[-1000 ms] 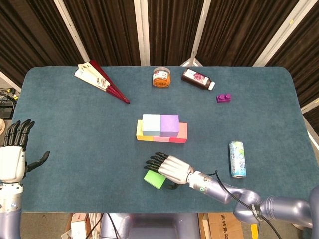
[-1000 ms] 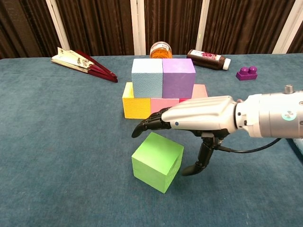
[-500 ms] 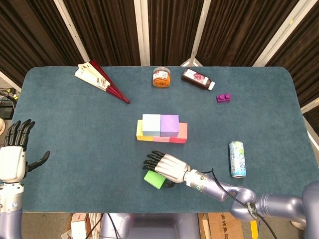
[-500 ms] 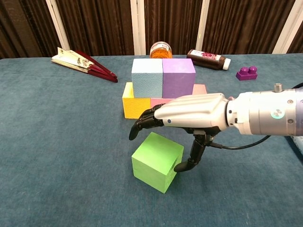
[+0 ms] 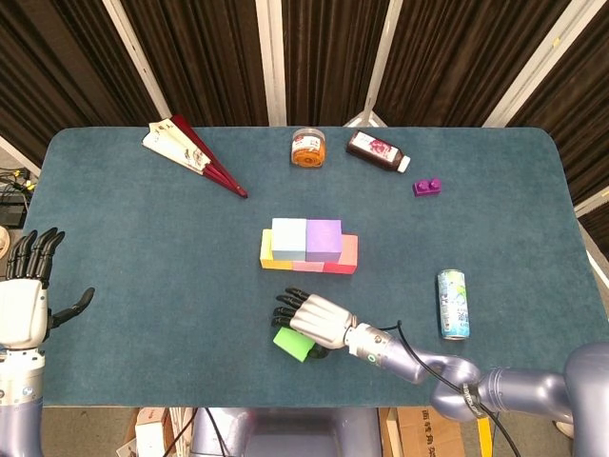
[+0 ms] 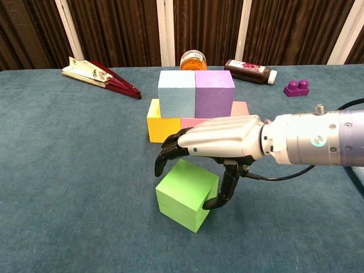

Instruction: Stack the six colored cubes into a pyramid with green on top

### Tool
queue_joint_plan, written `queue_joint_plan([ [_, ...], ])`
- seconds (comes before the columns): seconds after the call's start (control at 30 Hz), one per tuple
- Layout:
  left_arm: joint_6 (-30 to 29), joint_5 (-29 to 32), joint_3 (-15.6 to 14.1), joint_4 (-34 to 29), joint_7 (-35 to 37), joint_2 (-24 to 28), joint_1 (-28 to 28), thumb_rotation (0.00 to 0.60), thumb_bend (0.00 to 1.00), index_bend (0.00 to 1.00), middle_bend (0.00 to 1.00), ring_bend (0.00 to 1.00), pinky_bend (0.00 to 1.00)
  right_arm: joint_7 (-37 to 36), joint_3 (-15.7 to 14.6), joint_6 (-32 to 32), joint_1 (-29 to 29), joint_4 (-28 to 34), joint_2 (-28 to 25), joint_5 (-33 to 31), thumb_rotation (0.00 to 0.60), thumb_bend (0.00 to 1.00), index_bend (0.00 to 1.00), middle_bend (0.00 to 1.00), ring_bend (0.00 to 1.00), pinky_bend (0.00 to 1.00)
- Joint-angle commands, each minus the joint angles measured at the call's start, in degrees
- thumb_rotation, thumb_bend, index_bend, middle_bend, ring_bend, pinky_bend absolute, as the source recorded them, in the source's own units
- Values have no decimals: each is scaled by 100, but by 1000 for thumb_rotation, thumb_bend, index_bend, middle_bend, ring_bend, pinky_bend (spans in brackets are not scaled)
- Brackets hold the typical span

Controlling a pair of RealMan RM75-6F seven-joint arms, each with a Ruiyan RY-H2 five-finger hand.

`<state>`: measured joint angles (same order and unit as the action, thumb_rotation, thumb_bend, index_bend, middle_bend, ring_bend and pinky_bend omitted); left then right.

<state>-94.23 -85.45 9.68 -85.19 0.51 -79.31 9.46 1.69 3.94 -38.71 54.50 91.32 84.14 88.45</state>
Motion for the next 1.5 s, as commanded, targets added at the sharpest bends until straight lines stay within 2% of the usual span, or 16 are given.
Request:
queue_joint_plan([
  [0.03,2,8,7,2,-2,-4,-1,600,277,124,86,0,0,42,4,-14,5,-24,25,-54,600,272,286,243,50,0],
  [0.4,45,16,11,-4,43,-32,7,600,277,138,89,0,0,167,-12,-193,-63,10,37,-211,600,273,386,360,150,0],
  [0.63,52,-35,-27,18,-90,-27,7,600,278,139,90,0,0,285,12,-284,-103,147,-82,-324,600,280,424,386,178,0],
  [0.8,-2,-93,-57,62,-402,15,-16,600,279,139,90,0,0,452,29,-258,-132,489,-377,-516,600,301,436,389,180,0],
  [0.93,0,-93,-98,91,-1014,64,-35,600,280,138,84,0,0,617,58,-194,-165,939,-797,-824,600,305,441,390,181,0],
  [0.97,63,-2,-110,91,-1319,104,-53,600,281,138,84,0,0,707,48,-179,-224,1203,-1132,-1049,600,307,441,390,181,0],
  [1.07,137,140,-76,-35,-1581,151,-56,600,284,138,84,0,0,921,31,-69,-229,1695,-1651,-1459,600,307,441,390,181,0],
  [1.17,179,213,-47,-95,-1680,187,-50,600,291,138,84,0,0,1128,12,1,-209,2064,-2116,-1986,600,309,441,390,181,0],
  [1.23,161,180,-38,-70,-1672,219,-43,600,293,138,84,0,0,1171,-11,56,-192,2302,-2682,-2637,600,309,442,390,182,0],
  [1.5,262,270,-85,-243,-1783,368,-84,600,301,141,83,0,0,1317,-183,367,140,2696,-3750,-4017,600,347,444,390,186,0],
])
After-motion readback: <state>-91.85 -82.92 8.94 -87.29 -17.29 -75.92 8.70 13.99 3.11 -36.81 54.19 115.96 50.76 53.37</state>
